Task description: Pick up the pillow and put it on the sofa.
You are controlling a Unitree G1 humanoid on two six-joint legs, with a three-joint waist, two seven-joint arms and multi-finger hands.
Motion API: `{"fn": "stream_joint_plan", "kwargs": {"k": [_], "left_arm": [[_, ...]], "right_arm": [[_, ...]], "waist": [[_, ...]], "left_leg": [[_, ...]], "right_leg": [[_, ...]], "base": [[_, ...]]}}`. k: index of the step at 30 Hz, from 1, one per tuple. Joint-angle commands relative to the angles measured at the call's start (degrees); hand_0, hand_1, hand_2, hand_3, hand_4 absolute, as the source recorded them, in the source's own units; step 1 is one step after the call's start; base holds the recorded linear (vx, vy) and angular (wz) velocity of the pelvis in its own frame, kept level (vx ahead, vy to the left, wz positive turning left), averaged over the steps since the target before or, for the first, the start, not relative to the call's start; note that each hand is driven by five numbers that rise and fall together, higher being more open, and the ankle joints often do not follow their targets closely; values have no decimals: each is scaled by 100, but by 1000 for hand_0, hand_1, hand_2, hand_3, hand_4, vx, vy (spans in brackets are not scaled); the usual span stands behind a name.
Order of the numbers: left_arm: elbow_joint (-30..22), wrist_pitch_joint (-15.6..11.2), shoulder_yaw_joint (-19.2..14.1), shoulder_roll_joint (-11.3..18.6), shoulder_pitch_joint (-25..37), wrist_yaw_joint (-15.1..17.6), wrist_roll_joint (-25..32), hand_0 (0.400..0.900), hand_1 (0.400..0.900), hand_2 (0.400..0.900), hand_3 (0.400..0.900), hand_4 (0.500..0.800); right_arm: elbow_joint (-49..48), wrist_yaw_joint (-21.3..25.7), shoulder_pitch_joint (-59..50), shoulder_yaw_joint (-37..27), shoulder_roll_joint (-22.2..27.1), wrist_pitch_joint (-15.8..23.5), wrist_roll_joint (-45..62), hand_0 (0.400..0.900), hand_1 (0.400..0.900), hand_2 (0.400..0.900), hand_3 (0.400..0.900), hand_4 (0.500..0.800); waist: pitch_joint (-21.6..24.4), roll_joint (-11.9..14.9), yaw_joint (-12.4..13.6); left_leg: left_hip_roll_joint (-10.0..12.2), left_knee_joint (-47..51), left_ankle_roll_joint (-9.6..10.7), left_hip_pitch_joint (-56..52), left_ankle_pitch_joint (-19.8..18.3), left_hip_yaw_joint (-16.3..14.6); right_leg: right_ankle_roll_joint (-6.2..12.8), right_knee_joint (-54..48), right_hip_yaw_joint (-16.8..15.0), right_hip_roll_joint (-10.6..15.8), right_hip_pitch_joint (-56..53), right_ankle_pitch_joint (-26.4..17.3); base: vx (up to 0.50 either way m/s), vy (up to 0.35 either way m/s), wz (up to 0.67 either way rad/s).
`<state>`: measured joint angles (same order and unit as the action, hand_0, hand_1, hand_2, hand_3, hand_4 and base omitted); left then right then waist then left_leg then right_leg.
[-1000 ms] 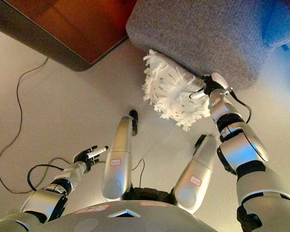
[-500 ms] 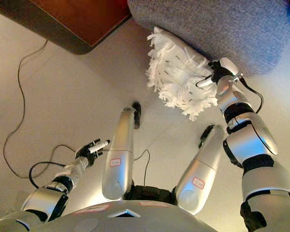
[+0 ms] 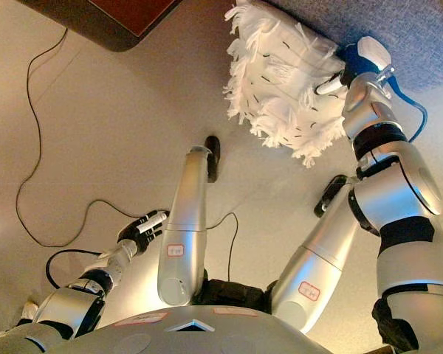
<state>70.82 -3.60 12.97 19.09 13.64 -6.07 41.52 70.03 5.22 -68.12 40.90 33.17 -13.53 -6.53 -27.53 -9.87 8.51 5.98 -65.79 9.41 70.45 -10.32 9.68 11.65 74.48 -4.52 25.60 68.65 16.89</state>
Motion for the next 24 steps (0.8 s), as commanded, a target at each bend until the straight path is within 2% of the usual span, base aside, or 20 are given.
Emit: {"fn": "stream_joint_plan", "kwargs": {"k": [1,2,3,4,5,11,24], "left_arm": [[10,-56,-141,355,-365,-8,274,900,900,900,900,800],[29,-74,-159,361,-386,-42,286,900,900,900,900,800],[26,-91,-177,372,-427,-72,317,900,900,900,900,800],[29,-110,-197,386,-459,-112,348,900,900,900,900,800],[40,-138,-234,401,-487,-141,340,900,900,900,900,800],[-19,-128,-455,506,-606,-255,396,900,900,900,900,800],[52,-206,-571,509,-679,-287,583,900,900,900,900,800]], "right_arm": [[-86,-349,-895,140,109,54,-248,900,900,900,900,800],[-67,-458,-945,177,107,107,-193,900,900,900,900,800],[-69,-549,-983,196,110,211,-93,769,769,769,769,721],[-73,-614,-1016,195,105,285,-100,614,614,614,614,628],[-74,-671,-1050,191,103,344,-71,400,400,400,400,500],[-103,-891,-1063,59,135,628,257,400,400,400,400,500],[-9,-433,-997,-121,181,681,276,400,400,400,400,500]], "waist": [[-176,-244,282],[-187,-258,296],[-198,-268,313],[-205,-272,325],[-211,-272,340],[-223,-272,397],[-223,-239,435]], "left_leg": [[130,-131,-435,-279,-105,-173],[124,-139,-435,-242,-84,-170],[112,-137,-434,-207,-57,-165],[107,-138,-427,-182,-41,-161],[101,-159,-422,-149,-38,-158],[132,-259,-372,33,35,-118],[288,29,-246,-74,270,-60]], "right_leg": [[-679,20,-153,23,-2,-29],[-688,38,-159,22,36,-31],[-697,55,-164,20,74,-32],[-699,65,-165,19,97,-36],[-700,77,-171,17,119,-40],[-693,245,-204,37,264,-4],[-661,244,-111,78,199,41]], "base": [[0,0,0],[0,0,0],[0,0,0],[0,0,0],[0,0,0],[0,0,0],[-11,-19,0]]}}
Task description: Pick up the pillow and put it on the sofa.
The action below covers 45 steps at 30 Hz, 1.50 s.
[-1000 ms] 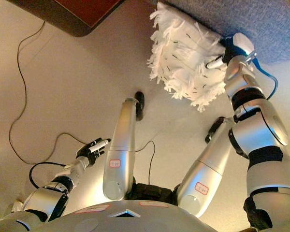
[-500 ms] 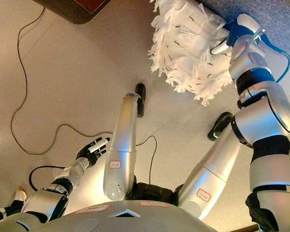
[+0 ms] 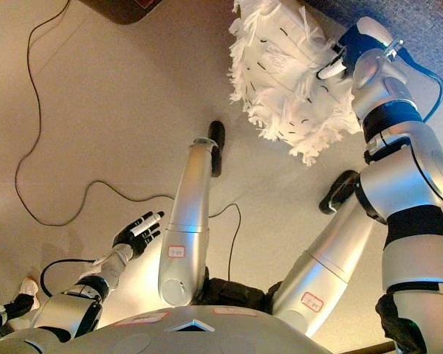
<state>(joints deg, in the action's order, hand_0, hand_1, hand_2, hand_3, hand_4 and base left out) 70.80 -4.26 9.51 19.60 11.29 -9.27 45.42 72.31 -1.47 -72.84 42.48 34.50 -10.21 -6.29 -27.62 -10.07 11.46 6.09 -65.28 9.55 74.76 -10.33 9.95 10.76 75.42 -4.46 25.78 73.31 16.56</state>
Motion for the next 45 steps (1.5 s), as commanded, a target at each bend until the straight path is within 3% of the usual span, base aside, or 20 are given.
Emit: {"fn": "stream_joint_plan", "kwargs": {"k": [1,10,13,17,21,25,31,34,37,39,40,43,45], "left_arm": [[65,-152,-235,455,-439,44,178,900,900,900,900,800],[-31,-246,-170,413,-445,97,-139,900,900,900,900,800],[-209,-167,-134,450,-422,307,-330,900,900,900,900,800],[-413,188,-45,541,-420,424,-710,900,900,900,900,800],[-408,134,32,517,-436,460,-800,900,900,900,900,800],[-511,241,58,531,-424,440,-1033,900,900,900,900,800],[-449,230,115,468,-511,472,-1500,900,900,900,900,800],[-403,286,110,412,-518,539,-1615,900,900,900,900,800],[-376,474,-82,372,-655,718,-1768,900,900,900,900,800],[-310,505,-294,342,-829,787,-1879,900,900,900,900,800],[-285,487,-387,351,-921,755,-1939,900,900,900,900,800],[-226,498,-555,288,-1171,672,-1969,900,900,900,900,800],[-65,499,-600,259,-1209,568,-2098,900,900,900,900,800]], "right_arm": [[-233,264,-500,-298,46,366,273,400,400,400,400,500],[-810,396,-52,-562,134,770,154,400,400,400,400,500],[-1154,329,237,-692,247,727,166,400,400,400,400,500],[-1509,71,660,-918,401,748,121,400,400,400,400,500],[-1739,-178,916,-955,494,824,74,400,400,400,400,500],[-2224,-335,1314,-1023,586,734,121,400,400,400,400,500],[-2730,-561,1949,-1164,760,930,247,400,400,400,400,500],[-2949,-805,2108,-1140,831,1082,335,400,400,400,400,500],[-3118,-1052,2203,-1123,853,1219,222,400,400,400,400,500],[-3241,-1244,2201,-1088,911,1235,252,400,400,400,400,500],[-3404,-1300,2229,-1081,998,1168,217,400,400,400,400,500],[-3631,-1305,2239,-995,1205,1107,279,400,400,400,400,500],[-3550,-1374,2209,-1029,1307,1074,282,400,400,400,400,500]], "waist": [[-213,-205,141],[50,67,94],[196,213,60],[448,451,-4],[612,582,-79],[799,767,-149],[1195,925,-249],[1459,983,-290],[1741,1063,-331],[1851,1164,-293],[1828,1216,-254],[1748,1352,-49],[1851,1191,22]], "left_leg": [[296,29,-250,-572,286,-86],[629,1270,-116,-1852,518,-168],[790,1892,-75,-2540,630,-224],[972,2608,-26,-3391,797,-265],[1107,2988,8,-3950,885,-320],[1233,3575,4,-4521,1194,-392],[1295,4718,48,-5644,1576,-669],[1355,5346,43,-6184,1778,-810],[1617,6000,133,-6783,2060,-904],[1735,5868,288,-6793,2678,-752],[1736,5570,342,-6555,3122,-567],[1328,5037,135,-6233,2867,-356],[967,5509,151,-6259,2887,-862]], "right_leg": [[-569,117,-96,59,-327,73],[-411,-1111,266,20,-1593,-331],[-319,-1804,424,38,-2324,-568],[-186,-2567,701,92,-3199,-819],[-129,-2892,821,96,-3709,-891],[-99,-3379,997,48,-4271,-1106],[-56,-4515,1444,-265,-5549,-1313],[-92,-4922,1654,-559,-6109,-1254],[-312,-5285,1721,-1070,-6585,-1133],[-509,-5705,1706,-1402,-6951,-1134],[-591,-5864,1671,-1526,-7153,-1111],[-688,-6285,1965,-1531,-7696,-1128],[-670,-6433,2313,-1671,-7986,-1099]], "base": [[-13,-40,-3],[40,-30,-8],[145,-76,-9],[197,-97,-7],[155,-61,-6],[143,-118,-2],[175,-175,0],[151,-249,1],[174,-270,-9],[189,-301,-18],[173,-303,-24],[218,-158,-30],[392,3,8]]}}
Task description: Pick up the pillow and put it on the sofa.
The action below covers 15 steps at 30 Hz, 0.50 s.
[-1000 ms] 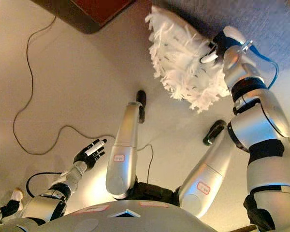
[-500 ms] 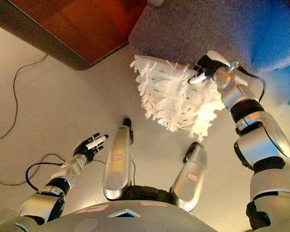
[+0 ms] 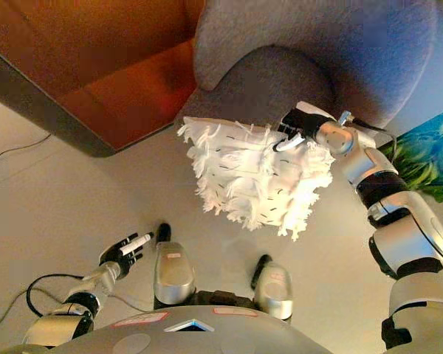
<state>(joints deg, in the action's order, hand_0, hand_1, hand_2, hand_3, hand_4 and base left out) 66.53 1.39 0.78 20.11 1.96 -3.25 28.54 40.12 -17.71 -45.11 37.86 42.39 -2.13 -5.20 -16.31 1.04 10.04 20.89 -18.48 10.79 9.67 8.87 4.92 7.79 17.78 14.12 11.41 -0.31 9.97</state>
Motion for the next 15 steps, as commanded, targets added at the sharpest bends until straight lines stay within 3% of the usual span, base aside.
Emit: {"fn": "stream_joint_plan", "kwargs": {"k": [1,2,4,5,6,7,8,9,10,11,12,13,14,15], "left_arm": [[404,-74,279,210,-263,-53,-459,900,900,900,900,800],[459,-74,295,190,-234,-49,-538,900,900,900,900,800],[410,-13,336,182,-198,-15,-602,900,900,900,900,800],[378,85,338,178,-80,8,-687,900,900,900,900,800],[380,153,324,191,15,21,-756,900,900,900,900,800],[414,149,333,196,86,48,-772,900,900,900,900,800],[429,117,340,206,109,61,-744,900,900,900,900,800],[349,240,287,268,171,48,-848,900,900,900,900,800],[290,340,305,319,253,60,-905,900,900,900,900,800],[277,314,336,332,276,71,-891,900,900,900,900,800],[280,265,325,343,274,33,-939,900,900,900,900,800],[255,213,360,405,268,-27,-986,900,900,900,900,800],[215,153,449,452,247,-46,-1008,900,900,900,900,800],[205,145,512,481,245,-52,-1032,900,900,900,900,800]], "right_arm": [[-308,242,-555,-591,570,264,179,400,400,400,400,500],[-255,267,-476,-655,662,315,188,400,400,400,400,500],[-358,257,-347,-787,801,259,236,400,400,400,400,500],[-342,268,-336,-851,857,287,227,400,400,400,400,500],[-251,308,-365,-902,832,360,244,400,400,400,400,500],[-199,367,-334,-972,752,479,189,400,400,400,400,500],[-213,430,-281,-998,706,553,70,400,400,400,400,500],[-308,449,-202,-1049,721,560,234,400,400,400,400,500],[-451,458,-51,-1165,693,551,263,400,400,400,400,500],[-558,442,122,-1282,654,571,217,400,400,400,400,500],[-603,460,199,-1321,635,574,247,400,400,400,400,500],[-742,431,285,-1373,672,515,315,400,400,400,400,500],[-844,407,336,-1404,698,470,409,400,400,400,400,500],[-827,393,326,-1403,693,439,423,400,400,400,400,500]], "waist": [[747,45,167],[796,-22,205],[840,-33,227],[878,58,224],[894,104,220],[868,171,203],[850,184,176],[858,260,118],[864,374,109],[896,427,113],[915,427,91],[928,411,8],[960,353,-134],[979,361,-218]], "left_leg": [[-576,973,38,262,1001,-540],[-743,1116,81,463,1199,-744],[-865,1011,140,833,1445,-929],[-978,881,94,968,1137,-1079],[-1049,821,-203,905,604,-1212],[-1172,352,-346,878,180,-999],[-1192,-36,-387,966,91,-911],[-1069,-257,-568,948,-325,-1260],[-1132,-301,-624,839,-624,-1355],[-1257,-177,-714,705,-684,-1385],[-1284,-107,-739,624,-666,-1409],[-1344,-2,-839,449,-692,-1450],[-1395,256,-954,216,-649,-1487],[-1465,404,-960,34,-639,-1493]], "right_leg": [[-379,-694,537,-272,-700,-417],[-399,-709,651,-378,-891,-313],[-442,-670,751,-458,-1112,-96],[-423,-579,764,-378,-1228,98],[-381,-480,767,-241,-1143,7],[-344,-327,671,-55,-1067,-4],[-333,-185,564,13,-1053,50],[-294,-41,548,98,-1173,52],[-123,436,576,385,-1248,-396],[52,960,476,656,-1109,-1099],[119,1109,384,705,-1019,-1333],[163,1343,136,586,-872,-1467],[100,1325,-136,186,-501,-1532],[65,1135,-126,28,-299,-1484]], "base": [[478,51,37],[438,61,32],[461,84,25],[412,167,8],[394,197,-10],[314,210,-20],[392,152,-15],[454,136,-13],[475,173,-17],[428,155,-16],[404,127,2],[427,45,35],[493,-9,55],[463,-71,58]]}}
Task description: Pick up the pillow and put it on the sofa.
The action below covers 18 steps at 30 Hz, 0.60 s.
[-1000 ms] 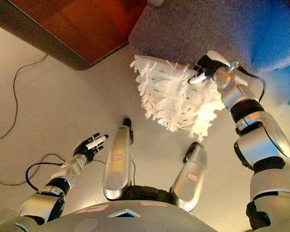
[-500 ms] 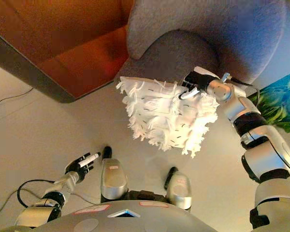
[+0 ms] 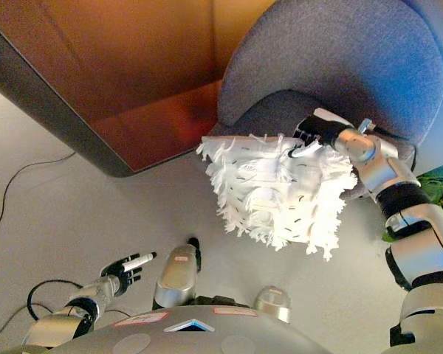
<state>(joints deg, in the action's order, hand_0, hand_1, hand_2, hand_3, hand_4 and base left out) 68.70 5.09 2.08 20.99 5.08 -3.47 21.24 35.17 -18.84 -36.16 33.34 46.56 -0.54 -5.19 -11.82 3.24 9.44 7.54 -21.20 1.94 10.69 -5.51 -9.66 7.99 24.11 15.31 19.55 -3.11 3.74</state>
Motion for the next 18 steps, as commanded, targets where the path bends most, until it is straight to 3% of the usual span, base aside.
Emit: {"fn": "stream_joint_plan", "kwargs": {"k": [1,3,6,8,10,11,14,18], "left_arm": [[-12,-217,426,423,-43,-39,-341,900,900,900,900,800],[-5,-217,464,429,6,47,-305,900,900,900,900,800],[-28,-124,498,473,58,108,-175,900,900,900,900,800],[-8,-130,432,477,-28,168,-62,900,900,900,900,800],[55,-211,339,473,-232,154,-42,900,900,900,900,800],[130,-244,277,467,-331,109,-56,900,900,900,900,800],[349,-363,189,373,-567,-13,-146,900,900,900,900,800],[470,-498,107,336,-748,-85,-43,900,900,900,900,800]], "right_arm": [[-231,497,-631,-911,299,301,498,400,400,400,400,500],[-62,446,-790,-837,347,370,636,400,400,400,400,500],[366,361,-1036,-850,382,325,823,400,400,400,400,500],[542,382,-1013,-977,346,207,948,400,400,400,400,500],[823,389,-1032,-974,478,177,1171,400,400,400,400,500],[1179,332,-1115,-976,545,345,1233,400,400,400,400,500],[1976,133,-1485,-859,701,529,1335,400,400,400,400,500],[2637,153,-2025,-772,874,262,1365,400,400,400,400,500]], "waist": [[542,144,-189],[527,147,-219],[321,167,-477],[257,169,-387],[290,218,-315],[302,212,-224],[380,185,-53],[463,28,154]], "left_leg": [[-179,844,-62,-233,827,-29],[-190,1057,-37,-465,816,3],[-126,1119,-42,-724,512,183],[2,921,-76,-622,427,207],[-47,993,-40,-554,519,363],[-27,1148,35,-589,625,399],[-60,1609,160,-674,853,528],[-62,2010,304,-563,1135,626]], "right_leg": [[-1,221,-95,-814,98,-810],[-71,-242,95,-782,260,-829],[54,-686,-301,-569,1520,-1501],[-46,-576,-70,-571,1341,-993],[-99,-1029,-110,-921,1041,-792],[-153,-1272,57,-985,850,-677],[-239,-1768,147,-1186,487,-578],[-351,-1971,341,-1306,327,-400]], "base": [[396,-139,42],[295,-210,36],[231,-278,74],[177,-272,40],[180,-297,35],[238,-247,22],[235,-152,8],[104,-99,7]]}}
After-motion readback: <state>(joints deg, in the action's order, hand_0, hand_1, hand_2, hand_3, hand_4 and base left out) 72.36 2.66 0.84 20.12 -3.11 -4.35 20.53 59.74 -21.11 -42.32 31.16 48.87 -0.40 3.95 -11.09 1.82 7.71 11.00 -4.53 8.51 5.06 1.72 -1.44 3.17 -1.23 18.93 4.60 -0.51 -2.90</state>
